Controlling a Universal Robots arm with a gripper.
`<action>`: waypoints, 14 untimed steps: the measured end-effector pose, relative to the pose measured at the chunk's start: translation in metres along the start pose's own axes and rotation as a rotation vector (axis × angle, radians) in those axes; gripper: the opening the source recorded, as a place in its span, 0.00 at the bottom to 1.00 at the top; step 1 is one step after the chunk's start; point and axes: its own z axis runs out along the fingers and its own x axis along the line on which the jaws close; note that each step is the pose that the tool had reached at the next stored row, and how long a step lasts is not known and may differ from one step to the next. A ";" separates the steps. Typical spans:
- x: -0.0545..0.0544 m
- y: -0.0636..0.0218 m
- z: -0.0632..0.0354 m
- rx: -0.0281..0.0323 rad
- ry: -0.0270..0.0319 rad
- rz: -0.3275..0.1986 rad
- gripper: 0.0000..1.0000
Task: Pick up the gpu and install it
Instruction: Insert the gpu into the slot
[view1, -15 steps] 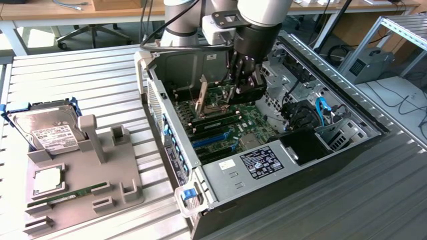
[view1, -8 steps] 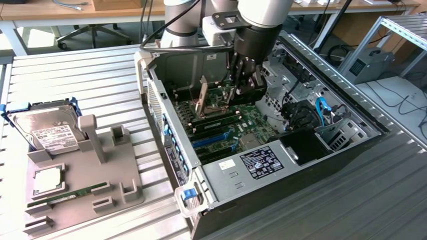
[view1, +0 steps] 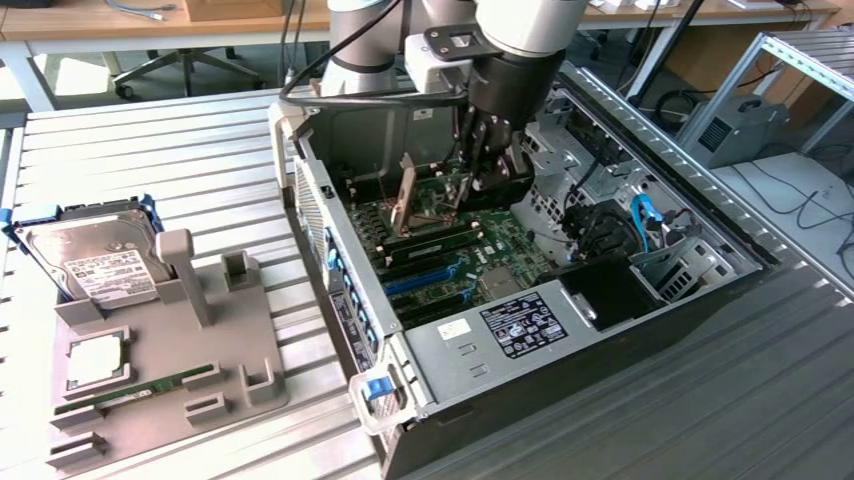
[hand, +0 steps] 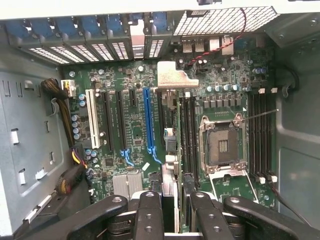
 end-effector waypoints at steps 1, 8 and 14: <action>0.000 0.0001 0.0001 0.0000 -0.0001 0.000 0.27; 0.002 0.0003 0.0002 0.0000 0.0000 0.000 0.27; 0.004 0.0004 0.0005 0.0000 0.0000 0.000 0.27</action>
